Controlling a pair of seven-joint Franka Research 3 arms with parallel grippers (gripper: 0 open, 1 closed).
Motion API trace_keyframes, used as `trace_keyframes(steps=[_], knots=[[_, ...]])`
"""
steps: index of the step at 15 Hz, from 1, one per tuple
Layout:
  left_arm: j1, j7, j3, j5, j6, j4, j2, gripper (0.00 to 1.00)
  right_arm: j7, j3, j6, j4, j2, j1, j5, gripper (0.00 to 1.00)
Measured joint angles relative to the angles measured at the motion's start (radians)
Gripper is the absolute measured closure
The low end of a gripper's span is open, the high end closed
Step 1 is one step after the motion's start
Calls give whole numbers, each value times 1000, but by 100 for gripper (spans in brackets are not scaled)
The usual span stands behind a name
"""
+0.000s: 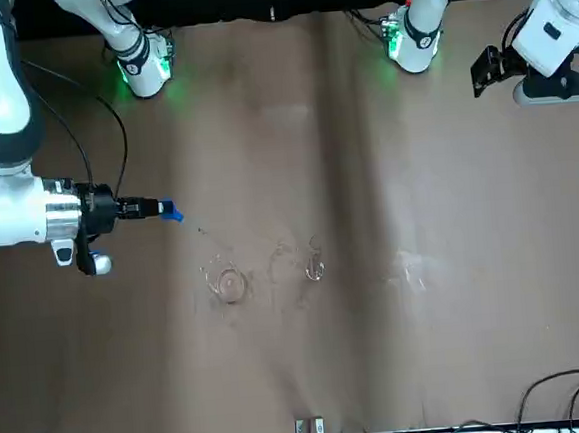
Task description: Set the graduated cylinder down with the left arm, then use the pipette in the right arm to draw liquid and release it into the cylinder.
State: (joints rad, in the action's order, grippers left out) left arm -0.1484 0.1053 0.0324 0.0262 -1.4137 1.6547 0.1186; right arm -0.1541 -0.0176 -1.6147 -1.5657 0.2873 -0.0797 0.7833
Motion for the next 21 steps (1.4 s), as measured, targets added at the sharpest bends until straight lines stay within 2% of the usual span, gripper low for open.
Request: trace_keyframes(steps=[10,21], knots=[[-7,0,-2,0,-100,-2,-37,0,-28,-1,1,12,-4,-21,76,74],[-18,0,-4,0,-117,-3,-55,0,-44,-2,1,24,-5,-52,96,74]])
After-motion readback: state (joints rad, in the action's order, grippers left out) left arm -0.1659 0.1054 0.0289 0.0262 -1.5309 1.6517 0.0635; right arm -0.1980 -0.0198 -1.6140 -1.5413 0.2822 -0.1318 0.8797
